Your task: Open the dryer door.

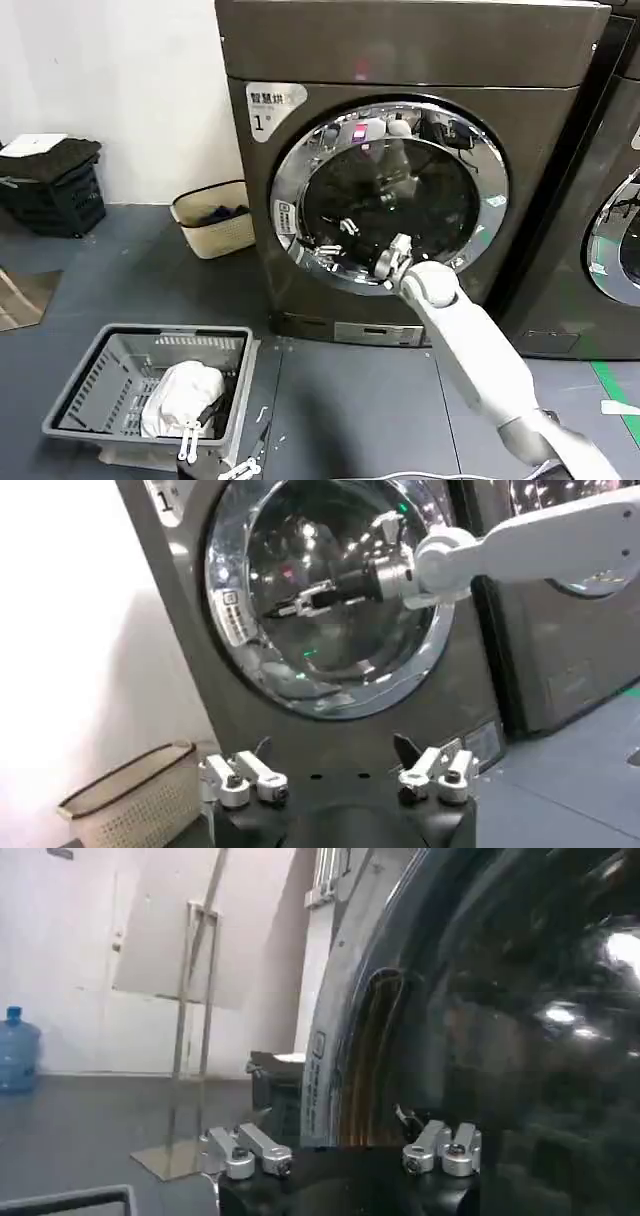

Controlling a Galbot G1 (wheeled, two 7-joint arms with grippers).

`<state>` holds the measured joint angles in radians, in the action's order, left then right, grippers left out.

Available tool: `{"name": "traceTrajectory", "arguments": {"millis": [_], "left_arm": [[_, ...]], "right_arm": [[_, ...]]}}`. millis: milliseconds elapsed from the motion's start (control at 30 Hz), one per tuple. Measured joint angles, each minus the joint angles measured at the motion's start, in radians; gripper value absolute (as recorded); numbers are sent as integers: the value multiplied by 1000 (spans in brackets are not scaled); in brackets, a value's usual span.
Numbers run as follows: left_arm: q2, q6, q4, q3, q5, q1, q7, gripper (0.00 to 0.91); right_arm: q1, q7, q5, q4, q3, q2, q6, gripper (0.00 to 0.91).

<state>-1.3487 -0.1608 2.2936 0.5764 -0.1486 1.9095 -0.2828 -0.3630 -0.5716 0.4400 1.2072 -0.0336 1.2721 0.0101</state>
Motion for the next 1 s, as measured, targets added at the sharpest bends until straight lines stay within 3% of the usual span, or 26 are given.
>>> {"name": "traceTrajectory", "arguments": {"millis": [1000], "left_arm": [[-1, 1, -1, -2, 1, -1, 1, 907]], "right_arm": [[48, -4, -1, -34, 44, 35, 13, 907]]}}
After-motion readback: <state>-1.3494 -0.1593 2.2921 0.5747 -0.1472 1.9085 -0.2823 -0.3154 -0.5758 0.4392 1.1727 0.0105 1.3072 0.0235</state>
